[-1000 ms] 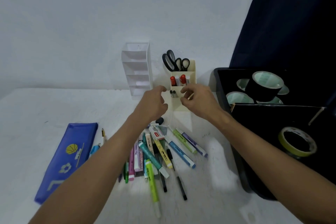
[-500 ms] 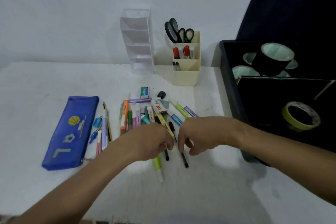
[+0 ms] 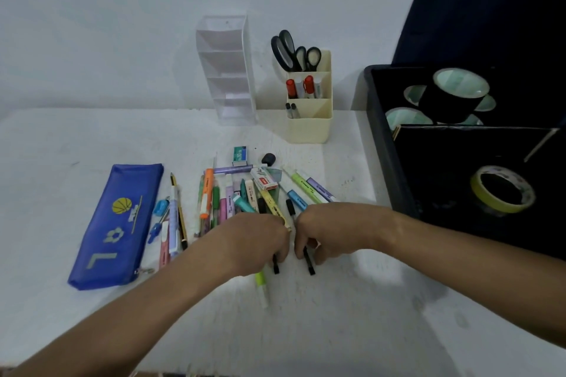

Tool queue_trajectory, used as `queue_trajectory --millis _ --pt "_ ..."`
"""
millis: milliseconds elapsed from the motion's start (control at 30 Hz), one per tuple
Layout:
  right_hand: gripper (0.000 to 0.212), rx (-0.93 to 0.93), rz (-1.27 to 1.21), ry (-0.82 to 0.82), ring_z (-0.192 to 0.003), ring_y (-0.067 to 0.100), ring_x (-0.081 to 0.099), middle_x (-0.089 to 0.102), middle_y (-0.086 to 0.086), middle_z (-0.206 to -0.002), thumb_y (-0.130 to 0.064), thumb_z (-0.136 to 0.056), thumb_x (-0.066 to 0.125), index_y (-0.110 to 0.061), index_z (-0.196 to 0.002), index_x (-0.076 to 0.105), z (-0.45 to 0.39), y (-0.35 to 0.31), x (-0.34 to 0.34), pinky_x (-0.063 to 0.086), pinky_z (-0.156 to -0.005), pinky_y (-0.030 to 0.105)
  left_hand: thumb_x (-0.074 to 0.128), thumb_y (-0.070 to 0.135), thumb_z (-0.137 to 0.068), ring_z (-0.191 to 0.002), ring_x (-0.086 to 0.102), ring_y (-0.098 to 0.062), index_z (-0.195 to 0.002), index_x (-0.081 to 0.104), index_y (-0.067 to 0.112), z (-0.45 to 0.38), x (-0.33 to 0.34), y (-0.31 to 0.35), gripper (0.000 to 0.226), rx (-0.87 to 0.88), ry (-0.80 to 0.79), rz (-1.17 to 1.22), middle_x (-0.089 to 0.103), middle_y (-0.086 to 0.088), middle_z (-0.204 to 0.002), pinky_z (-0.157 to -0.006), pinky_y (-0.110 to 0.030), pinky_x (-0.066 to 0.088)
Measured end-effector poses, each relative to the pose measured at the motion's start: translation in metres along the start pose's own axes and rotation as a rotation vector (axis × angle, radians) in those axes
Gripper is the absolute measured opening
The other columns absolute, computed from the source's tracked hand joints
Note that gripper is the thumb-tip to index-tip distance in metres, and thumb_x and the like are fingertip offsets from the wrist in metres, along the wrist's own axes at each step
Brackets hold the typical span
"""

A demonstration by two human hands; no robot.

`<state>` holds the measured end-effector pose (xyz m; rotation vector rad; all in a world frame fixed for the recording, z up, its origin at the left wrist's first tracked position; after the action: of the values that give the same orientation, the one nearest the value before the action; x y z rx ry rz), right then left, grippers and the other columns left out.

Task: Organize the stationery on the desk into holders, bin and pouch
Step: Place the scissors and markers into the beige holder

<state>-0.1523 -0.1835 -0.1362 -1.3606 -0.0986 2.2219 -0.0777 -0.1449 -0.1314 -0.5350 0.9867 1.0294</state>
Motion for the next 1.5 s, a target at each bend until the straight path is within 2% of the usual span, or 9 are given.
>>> queue_trajectory --millis 167,300,400,567,700,833,1100,1267,1500 --pt "0.034 -0.031 -0.090 0.138 -0.081 0.002 0.048 0.061 -0.004 -0.106 -0.020 -0.081 0.073 -0.024 -0.114 0.069 0.006 0.006 -0.019 0.036 -0.067 0.010 0.057 0.012 -0.092 -0.097 0.054 -0.011 -0.119 0.061 0.032 0.007 -0.017 -0.011 0.034 -0.042 0.121 0.159 0.048 0.006 -0.110 -0.080 -0.026 0.049" --pt "0.027 -0.028 -0.349 0.358 -0.076 0.004 0.056 0.061 -0.010 -0.096 -0.024 -0.075 0.079 -0.026 -0.101 0.073 0.027 0.025 -0.053 0.045 -0.066 0.012 0.059 0.019 -0.093 -0.085 0.051 -0.001 -0.095 0.057 0.039 0.024 -0.046 -0.031 0.020 -0.058 0.283 0.418 0.047 0.016 -0.100 -0.076 -0.017 0.045" --pt "0.026 -0.024 -0.559 0.515 -0.079 0.007 0.062 0.067 -0.009 -0.096 -0.024 -0.074 0.080 -0.021 -0.099 0.075 0.043 0.039 -0.078 0.051 -0.070 0.018 0.059 0.024 -0.092 -0.086 0.055 0.002 -0.095 0.055 0.035 0.038 -0.072 -0.048 0.012 -0.073 0.457 0.587 0.055 0.021 -0.095 -0.071 -0.013 0.042" --pt "0.023 -0.040 -0.715 0.787 -0.076 0.015 0.067 0.073 -0.001 -0.092 -0.019 -0.081 0.073 -0.008 -0.101 0.073 0.070 0.057 -0.125 0.058 -0.071 0.032 0.064 0.017 -0.090 -0.085 0.068 -0.012 -0.101 0.058 0.017 0.043 -0.119 -0.070 0.013 -0.038 0.727 0.910 0.069 0.004 -0.098 -0.080 -0.033 0.055" --pt "0.025 0.006 -0.720 1.045 -0.084 0.025 0.069 0.073 0.008 -0.095 -0.021 -0.082 0.072 -0.005 -0.102 0.071 0.091 0.075 -0.170 0.059 -0.075 0.039 0.065 0.014 -0.088 -0.079 0.071 -0.012 -0.106 0.059 0.021 0.037 -0.169 -0.082 0.021 -0.037 1.041 0.922 0.069 0.001 -0.096 -0.077 -0.026 0.055" --pt "0.022 0.053 -0.660 1.289 -0.083 0.017 0.070 0.073 0.003 -0.096 -0.019 -0.084 0.072 -0.009 -0.102 0.072 0.100 0.087 -0.194 0.060 -0.076 0.039 0.066 0.017 -0.087 -0.079 0.070 -0.008 -0.105 0.066 0.018 0.019 -0.201 -0.088 0.018 -0.079 1.233 0.787 0.071 0.005 -0.093 -0.079 -0.025 0.057" --pt "0.014 0.190 -0.621 1.386 -0.079 0.008 0.069 0.071 -0.005 -0.092 -0.016 -0.085 0.069 -0.019 -0.098 0.071 0.075 0.106 -0.163 0.057 -0.072 0.024 0.064 0.021 -0.088 -0.080 0.064 -0.007 -0.107 0.067 0.013 -0.024 -0.195 -0.084 0.020 -0.128 1.240 0.623 0.070 0.003 -0.089 -0.068 -0.005 0.045" --pt "0.025 0.256 -0.608 1.367 -0.085 0.015 0.069 0.071 0.007 -0.099 -0.013 -0.086 0.068 -0.006 -0.109 0.069 0.059 0.116 -0.144 0.058 -0.079 0.027 0.063 0.025 -0.089 -0.084 0.066 -0.009 -0.106 0.066 0.016 -0.045 -0.174 -0.086 0.019 -0.183 1.184 0.603 0.071 0.003 -0.092 -0.072 -0.013 0.047" --pt "0.025 0.240 -0.521 1.296 -0.084 0.016 0.067 0.069 0.009 -0.101 -0.005 -0.087 0.064 -0.006 -0.112 0.069 0.043 0.109 -0.132 0.055 -0.078 0.017 0.064 0.022 -0.088 -0.090 0.065 -0.014 -0.108 0.064 0.015 -0.065 -0.149 -0.088 0.021 -0.195 1.105 0.602 0.070 -0.001 -0.099 -0.081 -0.029 0.054"
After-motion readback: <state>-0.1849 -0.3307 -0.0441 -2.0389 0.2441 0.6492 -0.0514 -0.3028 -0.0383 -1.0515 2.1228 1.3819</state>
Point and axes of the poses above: each hand's wrist, its own z-axis away from the middle knuckle, its own x-axis out of the palm, y = z × x, the point moved 6 cm from there along -z, towards the middle knuckle
